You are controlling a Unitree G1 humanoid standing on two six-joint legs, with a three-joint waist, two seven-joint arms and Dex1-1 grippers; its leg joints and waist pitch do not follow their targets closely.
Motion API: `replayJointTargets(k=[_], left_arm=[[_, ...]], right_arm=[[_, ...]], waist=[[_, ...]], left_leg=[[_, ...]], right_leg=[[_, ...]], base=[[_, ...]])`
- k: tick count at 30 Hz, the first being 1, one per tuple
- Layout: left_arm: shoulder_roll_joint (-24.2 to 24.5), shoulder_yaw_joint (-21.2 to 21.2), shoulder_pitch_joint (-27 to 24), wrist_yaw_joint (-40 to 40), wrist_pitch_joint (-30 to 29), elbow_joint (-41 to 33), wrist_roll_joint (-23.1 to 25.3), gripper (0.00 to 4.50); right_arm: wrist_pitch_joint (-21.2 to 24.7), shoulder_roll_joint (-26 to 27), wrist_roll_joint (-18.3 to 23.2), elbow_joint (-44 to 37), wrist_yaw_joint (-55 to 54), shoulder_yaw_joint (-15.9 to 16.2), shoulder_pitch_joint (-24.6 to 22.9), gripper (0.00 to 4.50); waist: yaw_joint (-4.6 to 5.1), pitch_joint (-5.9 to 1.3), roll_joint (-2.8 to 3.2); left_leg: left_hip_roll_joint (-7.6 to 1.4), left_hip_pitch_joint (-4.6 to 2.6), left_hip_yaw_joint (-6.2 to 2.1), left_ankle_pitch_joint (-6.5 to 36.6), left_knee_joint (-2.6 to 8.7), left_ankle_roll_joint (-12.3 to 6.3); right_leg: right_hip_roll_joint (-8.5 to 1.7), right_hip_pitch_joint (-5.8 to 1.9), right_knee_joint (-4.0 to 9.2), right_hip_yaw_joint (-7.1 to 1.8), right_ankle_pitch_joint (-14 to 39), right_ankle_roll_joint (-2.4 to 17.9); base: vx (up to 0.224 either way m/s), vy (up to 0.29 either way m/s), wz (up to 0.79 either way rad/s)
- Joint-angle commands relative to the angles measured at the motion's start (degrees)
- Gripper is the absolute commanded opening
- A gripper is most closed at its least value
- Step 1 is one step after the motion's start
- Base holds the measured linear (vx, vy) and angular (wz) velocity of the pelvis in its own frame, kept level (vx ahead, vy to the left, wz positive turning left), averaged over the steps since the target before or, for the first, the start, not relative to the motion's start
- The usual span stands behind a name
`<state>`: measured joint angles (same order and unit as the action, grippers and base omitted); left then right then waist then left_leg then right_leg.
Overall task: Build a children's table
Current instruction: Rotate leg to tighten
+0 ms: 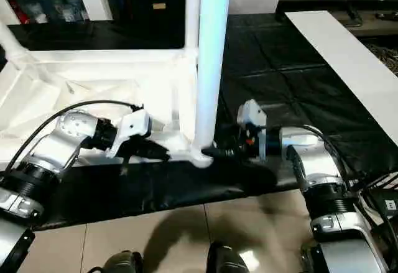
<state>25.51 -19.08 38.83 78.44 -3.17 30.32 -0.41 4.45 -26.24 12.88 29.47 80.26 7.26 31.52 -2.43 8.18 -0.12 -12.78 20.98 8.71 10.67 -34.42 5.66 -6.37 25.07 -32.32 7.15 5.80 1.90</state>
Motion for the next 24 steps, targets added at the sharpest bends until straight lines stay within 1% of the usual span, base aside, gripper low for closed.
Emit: replayJointTargets(k=[1, 4, 5, 6, 7, 8, 11, 13, 14, 16, 19, 20, 21, 22, 23, 24], left_arm=[[-0.56, -2.79, -0.49, 2.08, 1.17, -1.02, 0.47, 0.00], [-0.73, -2.73, -0.44, 2.43, 1.38, -0.95, 0.52, 0.00], [-0.75, -2.72, -0.43, 2.48, 1.41, -0.94, 0.52, 0.00], [-0.75, -2.72, -0.43, 2.48, 1.41, -0.94, 0.52, 0.00], [-0.73, -2.73, -0.40, 2.71, 1.56, -0.87, 0.44, 0.00], [-0.64, -2.79, -0.39, 3.00, 1.70, -0.80, 0.29, 0.00], [-0.55, -2.79, -0.41, 3.38, 1.86, -0.71, 0.23, 0.00], [-0.55, -2.79, -0.42, 3.39, 1.86, -0.71, 0.23, 0.00], [-0.54, -2.76, -0.44, 3.46, 1.88, -0.66, 0.27, 0.00], [-1.04, -1.99, -0.60, 2.08, 0.68, -0.51, 0.07, 0.00], [-1.92, -1.02, -0.53, -0.45, -1.19, -0.35, -0.11, 0.00], [-1.92, -1.02, -0.53, -0.45, -1.19, -0.35, -0.11, 0.00], [-2.83, -0.19, -0.16, -3.16, -3.31, -0.19, -0.03, 0.00], [-3.77, 0.61, 0.24, -5.18, -4.98, -0.08, -0.24, 0.00], [-5.55, 1.97, 1.04, -9.13, -8.07, 0.05, -0.43, 0.00], [-5.55, 1.97, 1.04, -9.13, -8.07, 0.05, -0.43, 0.00]], right_arm=[[-0.44, -0.25, -0.33, 0.12, 1.80, 1.24, 0.85, 2.56], [-0.61, -0.05, -0.55, 0.75, 2.50, 1.33, 1.13, 2.32], [-0.63, -0.02, -0.57, 0.85, 2.62, 1.34, 1.18, 2.32], [-0.63, -0.02, -0.57, 0.85, 2.62, 1.34, 1.18, 2.10], [-0.63, 0.05, -0.44, 1.14, 3.13, 1.42, 1.41, 2.04], [-0.59, 0.04, -0.18, 1.43, 3.84, 1.63, 1.66, 2.01], [-0.60, -0.11, 0.15, 1.70, 4.67, 1.93, 1.86, 1.94], [-0.60, -0.12, 0.17, 1.71, 4.71, 1.94, 1.86, 1.94], [-0.53, -0.19, 0.25, 1.58, 4.97, 2.04, 1.73, 1.93], [0.53, 0.08, 0.90, -0.65, 4.19, 1.98, -0.11, 1.92], [1.64, 1.02, 1.13, -3.00, 1.29, 1.51, -2.03, 1.92], [1.64, 1.02, 1.13, -3.00, 1.29, 1.51, -2.03, 1.92], [3.28, 2.33, 0.37, -4.02, -2.88, 1.26, -2.67, 1.92], [4.53, 3.85, -0.55, -4.47, -7.03, 0.99, -2.88, 1.92], [7.45, 7.13, -2.05, -5.19, -15.42, 0.23, -3.14, 1.92], [7.45, 7.13, -2.05, -5.19, -15.42, 0.23, -3.14, 1.92]], waist=[[0.17, -5.61, -0.58], [0.07, -5.81, -0.57], [0.06, -5.75, -0.63], [-0.01, -5.82, -0.63], [-0.03, -5.84, -0.61], [-0.02, -5.81, -0.63], [-0.07, -5.90, -0.64], [-0.11, -5.82, -0.62], [-0.14, -5.88, -0.64], [-0.21, -5.96, -0.38], [-0.55, -6.03, -0.39], [-0.66, -5.99, -0.45], [-0.57, -5.87, -0.38], [-0.62, -5.89, -0.38], [-0.32, -5.61, -0.43], [-0.16, -5.44, -0.25]], left_leg=[[0.12, -0.32, 1.07, 12.86, 4.10, -4.56], [0.02, -0.29, 1.13, 12.25, 4.13, -4.62], [0.03, -0.24, 1.16, 12.29, 4.14, -4.65], [0.04, -0.27, 1.19, 12.11, 4.12, -4.67], [0.04, -0.18, 1.19, 11.85, 4.12, -4.72], [0.06, -0.06, 1.17, 11.86, 4.15, -4.76], [0.07, -0.13, 1.25, 11.50, 4.06, -4.79], [0.03, -0.17, 1.27, 11.54, 4.09, -4.82], [0.03, -0.11, 1.25, 11.29, 4.09, -4.81], [0.02, -0.13, 1.26, 11.12, 4.08, -4.81], [0.01, -0.21, 1.33, 10.91, 4.07, -4.94], [0.03, -0.18, 1.31, 10.90, 4.11, -4.89], [0.01, -0.15, 1.31, 11.04, 4.19, -4.61], [0.05, -0.29, 1.27, 11.46, 4.19, -4.44], [0.23, -0.09, 1.28, 12.38, 4.22, -3.79], [0.50, -0.46, 1.05, 13.89, 4.28, -2.57]], right_leg=[[-1.58, -3.98, 3.92, -2.27, 29.17, 8.72], [-1.47, -4.06, 3.53, -2.41, 26.88, 9.75], [-1.44, -4.04, 3.52, -2.42, 26.73, 9.83], [-1.46, -4.08, 3.44, -2.50, 26.37, 9.94], [-1.49, -4.17, 3.38, -2.49, 26.11, 9.99], [-1.47, -4.22, 3.35, -2.47, 26.17, 9.93], [-1.51, -4.20, 3.34, -2.51, 25.84, 10.17], [-1.48, -4.14, 3.34, -2.53, 25.79, 10.26], [-1.47, -4.24, 3.24, -2.55, 25.40, 10.36], [-1.43, -4.29, 3.24, -2.56, 24.51, 10.61], [-1.39, -4.29, 3.12, -2.63, 23.70, 10.93], [-1.42, -4.31, 3.20, -2.58, 24.09, 10.81], [-1.40, -4.23, 3.25, -2.61, 24.66, 10.47], [-1.38, -4.18, 3.35, -2.51, 25.34, 10.28], [-1.30, -4.19, 3.63, -2.44, 27.46, 9.25], [-1.34, -3.98, 4.24, -1.99, 31.81, 7.49]], base=[[0.000, 0.000, 0.00], [0.000, 0.000, 0.00], [0.000, 0.000, 0.00], [0.000, 0.000, 0.00], [0.000, 0.000, 0.00], [0.000, 0.000, 0.00], [0.000, 0.000, 0.00], [0.000, 0.000, 0.00], [0.000, 0.000, 0.00], [0.000, 0.000, 0.00], [0.000, 0.000, 0.00], [0.000, 0.000, 0.00], [0.000, 0.000, 0.00], [0.000, 0.000, 0.00], [0.000, 0.000, 0.00], [0.000, 0.000, 0.00]])
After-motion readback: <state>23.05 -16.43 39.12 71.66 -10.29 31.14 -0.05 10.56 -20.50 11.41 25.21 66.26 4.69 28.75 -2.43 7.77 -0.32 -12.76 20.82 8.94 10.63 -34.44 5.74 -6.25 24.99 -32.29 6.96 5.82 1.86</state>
